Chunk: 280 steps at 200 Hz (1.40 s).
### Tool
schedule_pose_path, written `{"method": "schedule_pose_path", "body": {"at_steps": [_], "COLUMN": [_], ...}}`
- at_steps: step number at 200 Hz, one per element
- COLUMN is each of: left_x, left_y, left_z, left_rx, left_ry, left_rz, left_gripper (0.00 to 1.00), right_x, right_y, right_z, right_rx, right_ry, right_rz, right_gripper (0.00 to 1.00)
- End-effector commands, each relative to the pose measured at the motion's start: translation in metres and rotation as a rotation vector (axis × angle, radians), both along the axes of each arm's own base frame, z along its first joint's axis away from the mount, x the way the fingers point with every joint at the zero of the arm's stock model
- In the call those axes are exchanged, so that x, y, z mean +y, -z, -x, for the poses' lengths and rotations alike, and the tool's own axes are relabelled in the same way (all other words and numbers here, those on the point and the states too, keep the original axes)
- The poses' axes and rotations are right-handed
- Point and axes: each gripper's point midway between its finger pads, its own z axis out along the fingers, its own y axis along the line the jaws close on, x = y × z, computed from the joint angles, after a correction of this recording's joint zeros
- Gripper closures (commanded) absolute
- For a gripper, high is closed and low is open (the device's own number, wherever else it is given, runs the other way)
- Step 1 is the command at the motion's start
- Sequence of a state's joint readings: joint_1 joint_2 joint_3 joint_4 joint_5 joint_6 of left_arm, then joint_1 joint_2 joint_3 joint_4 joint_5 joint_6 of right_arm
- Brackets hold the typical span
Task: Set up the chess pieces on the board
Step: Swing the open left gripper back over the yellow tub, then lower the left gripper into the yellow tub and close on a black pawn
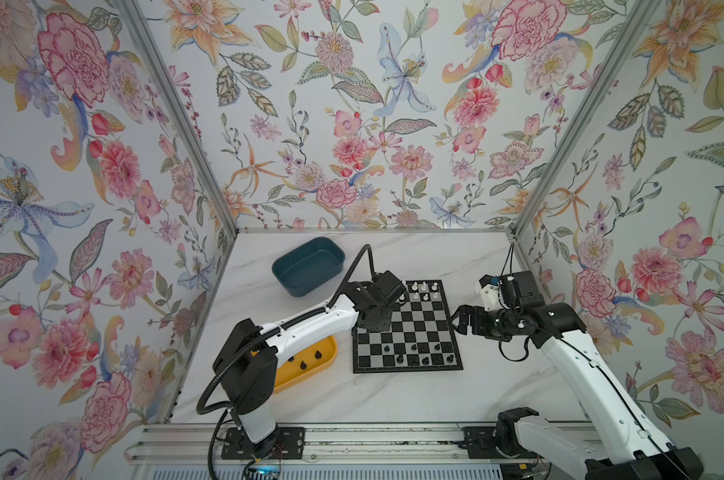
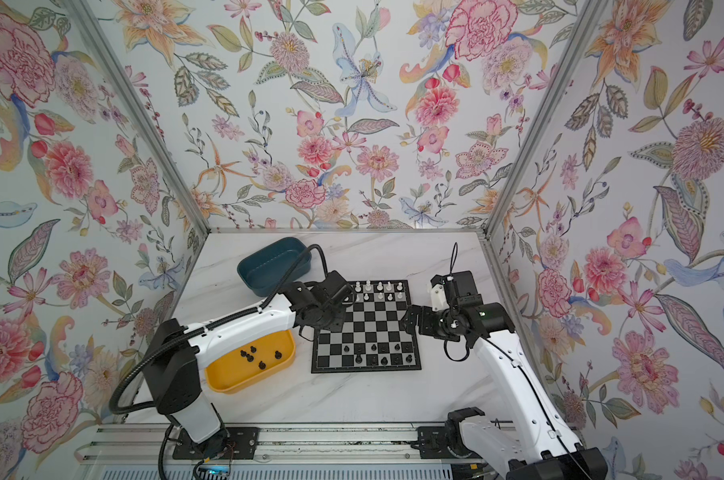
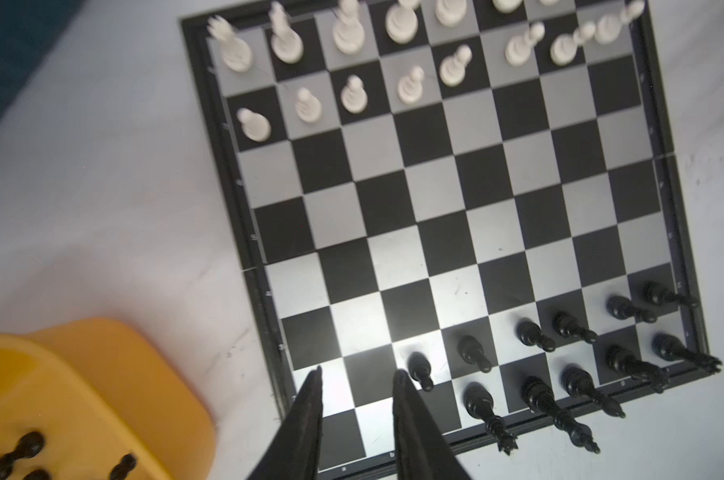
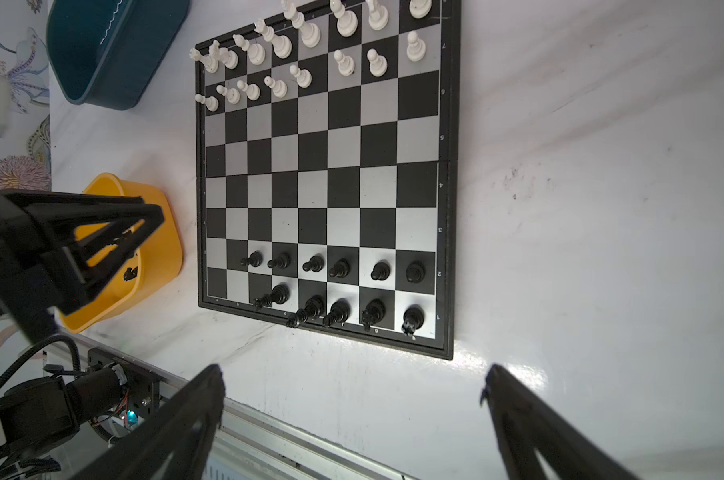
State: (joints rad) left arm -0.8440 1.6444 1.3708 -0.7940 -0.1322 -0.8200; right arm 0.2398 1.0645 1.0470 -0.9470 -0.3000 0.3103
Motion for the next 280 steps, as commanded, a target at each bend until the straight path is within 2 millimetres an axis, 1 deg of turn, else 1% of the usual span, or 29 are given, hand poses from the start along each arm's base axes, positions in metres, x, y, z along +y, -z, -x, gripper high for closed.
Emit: {"method": "schedule_pose_path", "body": {"at_steps": [1, 19, 31, 49, 85, 113, 135, 166, 222, 233, 280], "left_x": [0.055, 0.087, 0.108, 0.135, 0.174, 0.2, 0.212, 0.223, 0.224, 0.222, 0.223], "left_y": [-0.001, 0.003, 0.011, 0.023, 0.046, 0.057, 0.061, 0.068, 0.081, 0.085, 0.097], "left_z": [0.011, 0.022, 0.03, 0.042, 0.062, 0.067, 0.064, 0.057, 0.043, 0.042, 0.039], "left_rx": [-0.002, 0.01, 0.026, 0.044, 0.086, 0.097, 0.095, 0.106, 0.135, 0.146, 0.162], "left_ry": [-0.085, -0.146, -0.183, -0.232, -0.307, -0.363, -0.39, -0.397, -0.377, -0.368, -0.373], "left_rz": [-0.086, -0.097, -0.107, -0.118, -0.141, -0.15, -0.141, -0.141, -0.131, -0.125, -0.123], "left_gripper": [0.66, 0.65, 0.64, 0.64, 0.63, 0.63, 0.62, 0.63, 0.64, 0.64, 0.66], "right_x": [0.01, 0.024, 0.034, 0.049, 0.073, 0.09, 0.101, 0.114, 0.121, 0.121, 0.119], "right_y": [-0.013, -0.014, -0.013, -0.013, -0.013, -0.014, -0.014, -0.012, -0.009, -0.009, -0.007], "right_z": [-0.014, -0.021, -0.025, -0.032, -0.046, -0.057, -0.063, -0.067, -0.071, -0.071, -0.07], "right_rx": [-0.043, -0.046, -0.045, -0.044, -0.047, -0.055, -0.057, -0.056, -0.058, -0.061, -0.057], "right_ry": [-0.015, -0.044, -0.064, -0.087, -0.128, -0.154, -0.166, -0.178, -0.167, -0.162, -0.149], "right_rz": [-0.006, -0.004, -0.003, -0.008, -0.009, -0.011, -0.014, -0.018, -0.018, -0.014, -0.008], "right_gripper": [0.01, 0.01, 0.01, 0.01, 0.01, 0.01, 0.01, 0.01, 0.01, 0.01, 0.01]}}
